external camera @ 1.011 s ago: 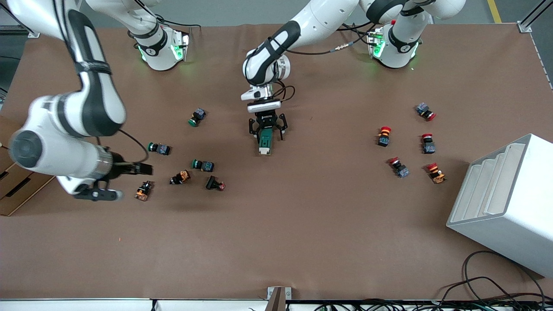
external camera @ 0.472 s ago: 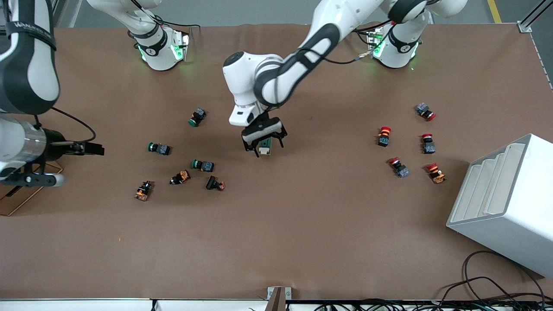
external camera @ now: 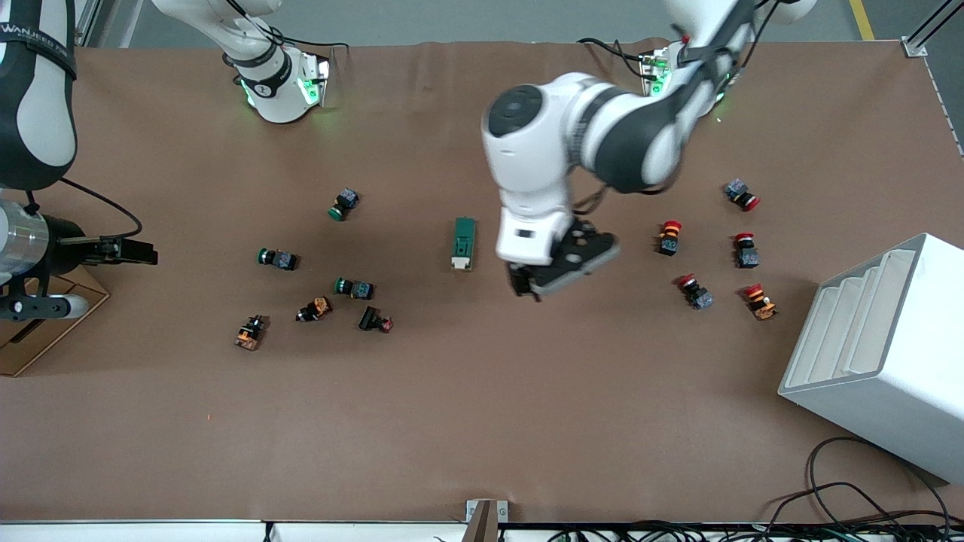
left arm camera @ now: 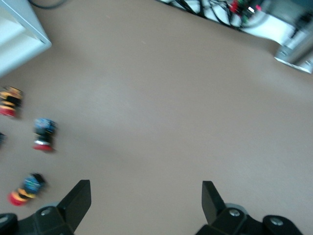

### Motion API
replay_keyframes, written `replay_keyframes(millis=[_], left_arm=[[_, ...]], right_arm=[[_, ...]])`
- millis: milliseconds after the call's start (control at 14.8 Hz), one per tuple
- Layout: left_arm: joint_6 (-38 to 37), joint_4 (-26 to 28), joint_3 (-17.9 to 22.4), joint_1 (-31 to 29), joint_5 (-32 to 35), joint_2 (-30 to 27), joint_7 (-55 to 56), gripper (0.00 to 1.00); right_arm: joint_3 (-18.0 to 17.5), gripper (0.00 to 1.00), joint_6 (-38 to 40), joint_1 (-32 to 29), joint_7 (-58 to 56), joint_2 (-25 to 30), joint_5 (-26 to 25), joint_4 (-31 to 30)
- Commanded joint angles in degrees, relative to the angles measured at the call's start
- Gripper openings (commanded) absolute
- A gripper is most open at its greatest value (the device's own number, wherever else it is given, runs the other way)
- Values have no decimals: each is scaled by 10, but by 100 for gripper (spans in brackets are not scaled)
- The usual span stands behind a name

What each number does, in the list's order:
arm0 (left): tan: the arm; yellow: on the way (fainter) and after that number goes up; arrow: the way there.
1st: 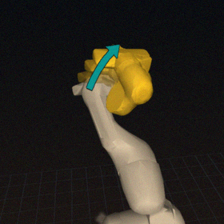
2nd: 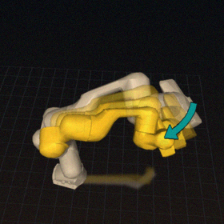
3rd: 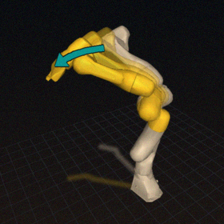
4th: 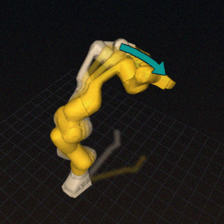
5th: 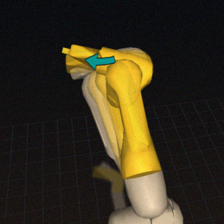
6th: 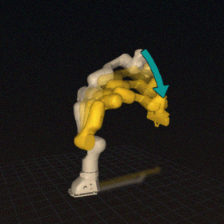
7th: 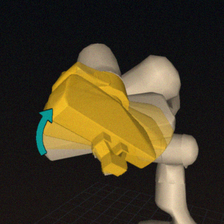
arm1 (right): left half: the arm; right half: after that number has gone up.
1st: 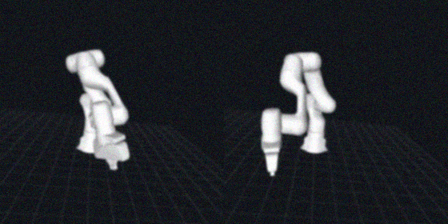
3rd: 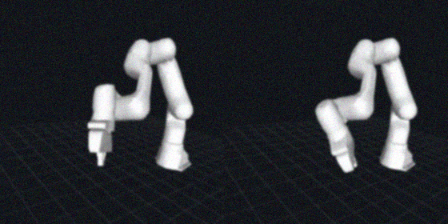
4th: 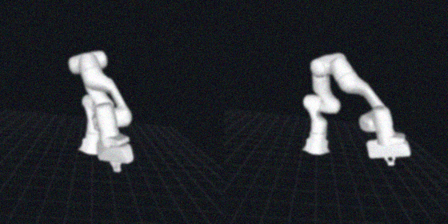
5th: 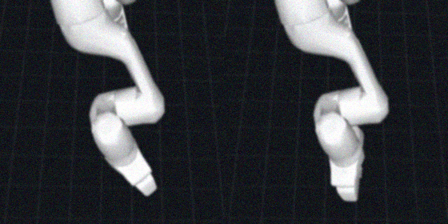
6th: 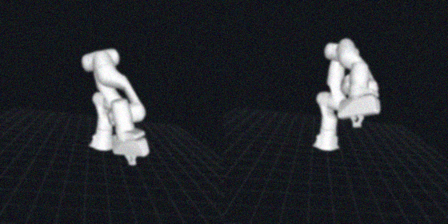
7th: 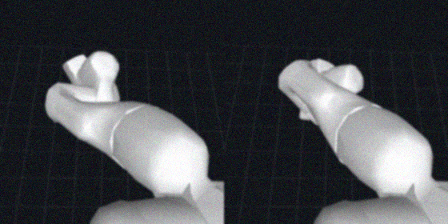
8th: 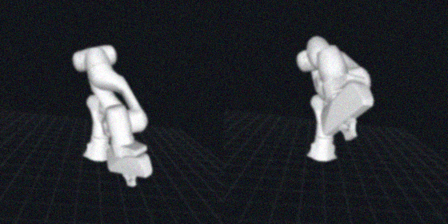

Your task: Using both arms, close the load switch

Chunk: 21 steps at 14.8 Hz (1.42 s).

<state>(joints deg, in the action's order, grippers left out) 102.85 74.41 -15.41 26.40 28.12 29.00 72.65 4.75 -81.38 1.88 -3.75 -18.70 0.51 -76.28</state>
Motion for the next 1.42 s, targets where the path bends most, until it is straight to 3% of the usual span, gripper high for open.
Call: replay_keyframes(millis=[0,135,404,1079,1348], left_arm=[[-45,-5,-4,-46,-35,-45,-94,100],[-67,-5,-5,-96,-71,-70,-185,100],[-117,-3,-5,-131,-73,-83,-283,100],[-129,-7,-11,-131,-109,-102,-339,100],[-114,-9,-8,-134,-112,-102,-340,100]], right_arm=[[-11,100,15,-18,-15,-6,-12,24],[-12,100,14,-17,-13,-6,-13,31],[-17,100,45,-10,-7,-4,-6,44],[-25,100,55,-12,24,67,1,27],[-35,100,38,-19,23,119,-5,-26]])
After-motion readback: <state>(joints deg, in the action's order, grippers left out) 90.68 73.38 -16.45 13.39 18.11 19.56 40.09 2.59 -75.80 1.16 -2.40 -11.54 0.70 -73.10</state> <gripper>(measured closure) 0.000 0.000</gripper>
